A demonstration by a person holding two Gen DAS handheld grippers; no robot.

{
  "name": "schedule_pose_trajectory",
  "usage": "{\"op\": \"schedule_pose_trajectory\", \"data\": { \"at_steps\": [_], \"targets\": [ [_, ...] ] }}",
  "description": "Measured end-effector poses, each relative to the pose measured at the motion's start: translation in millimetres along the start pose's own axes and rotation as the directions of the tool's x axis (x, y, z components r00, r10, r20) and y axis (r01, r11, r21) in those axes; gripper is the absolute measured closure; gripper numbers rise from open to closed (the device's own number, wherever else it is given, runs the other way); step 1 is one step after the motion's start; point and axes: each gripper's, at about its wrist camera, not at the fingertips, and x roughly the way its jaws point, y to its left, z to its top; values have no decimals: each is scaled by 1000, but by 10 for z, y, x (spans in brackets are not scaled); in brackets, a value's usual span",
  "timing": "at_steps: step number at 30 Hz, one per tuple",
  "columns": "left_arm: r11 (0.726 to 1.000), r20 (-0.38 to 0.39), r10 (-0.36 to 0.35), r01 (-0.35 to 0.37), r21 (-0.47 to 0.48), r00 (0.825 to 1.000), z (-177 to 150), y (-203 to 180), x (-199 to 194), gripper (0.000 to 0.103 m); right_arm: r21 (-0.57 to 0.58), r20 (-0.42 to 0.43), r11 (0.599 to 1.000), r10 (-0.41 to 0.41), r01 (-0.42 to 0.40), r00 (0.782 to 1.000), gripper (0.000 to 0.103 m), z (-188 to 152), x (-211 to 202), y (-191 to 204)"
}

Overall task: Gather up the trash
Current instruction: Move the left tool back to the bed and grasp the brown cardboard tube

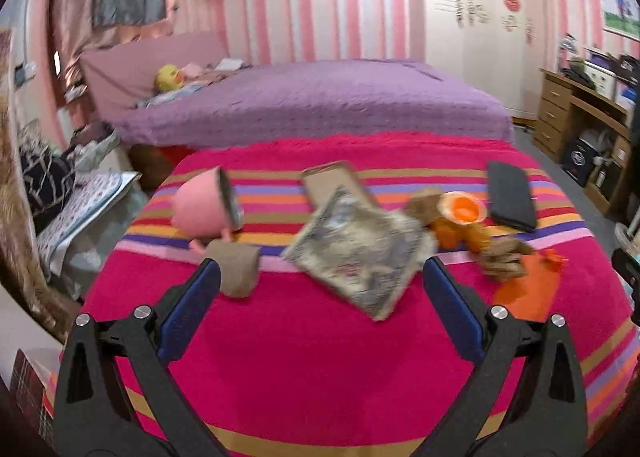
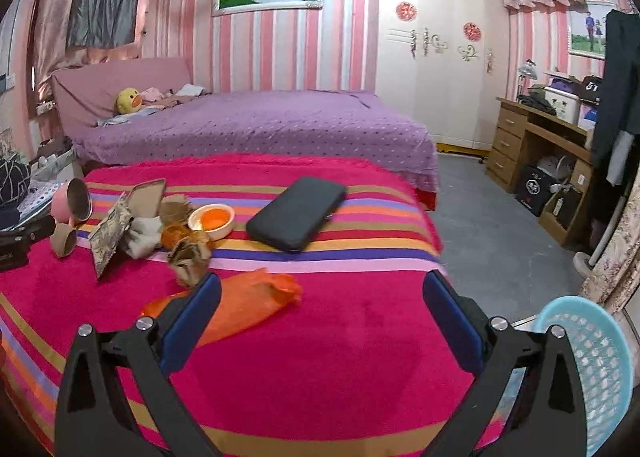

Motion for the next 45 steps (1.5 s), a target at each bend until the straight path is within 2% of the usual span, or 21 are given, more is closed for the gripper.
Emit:
{"op": "schedule_pose_trajectory", "data": {
  "at_steps": [4, 8, 13, 17, 24, 27, 28, 30, 31, 32, 38, 42, 45],
  "targets": [
    [999, -26, 43, -44, -21, 999, -78, 227, 192, 5, -21, -22, 1000, -20, 20, 1000, 5, -72, 132, 69],
    [997, -68, 70, -72, -16, 995, -162, 392, 457, 5, 18, -32, 1000, -22, 23, 999, 5, -77, 215, 30],
    [995, -105, 94, -95, -1, 990, -186, 543, 681, 5, -10, -50, 999, -47, 46, 998, 5, -49, 339, 65],
    [995, -135, 91, -94, -17, 987, -170, 687, 858, 6, -19, -78, 999, -42, 41, 996, 5, -41, 444, 66],
    [996, -186, 34, -49, -75, 982, -131, 847, 1070, 6, -10, -116, 1000, -17, 15, 993, 5, -16, 583, 82],
    [996, -187, 12, -28, -86, 982, -107, 861, 1107, 13, -20, -124, 1000, -12, 9, 992, 5, -21, 598, 132],
    [997, -180, 9, -24, -80, 984, -100, 843, 1097, 18, -24, -126, 1000, -9, 6, 992, 5, -22, 602, 151],
    [998, -175, 7, -18, -63, 985, -95, 797, 1081, 30, -29, -129, 1000, -4, 0, 992, 5, -23, 600, 185],
    [999, -176, 5, -14, -52, 984, -99, 770, 1078, 44, -28, -130, 1000, 0, -4, 992, 5, -23, 598, 192],
    [999, -180, 4, -10, -36, 984, -101, 738, 1081, 50, -24, -130, 1000, 7, -11, 991, 5, -21, 595, 210],
    [999, -139, 19, -24, -32, 990, -97, 703, 886, 50, -14, -125, 998, 64, -66, 990, 5, 13, 580, 386],
    [996, -86, 82, -80, 27, 993, -127, 692, 710, 50, -56, -125, 993, 100, -107, 987, 5, 42, 608, 645],
    [995, -79, 97, -94, 39, 992, -142, 685, 674, 50, -101, -138, 988, 102, -116, 985, 5, 60, 708, 830]
  ]
}}
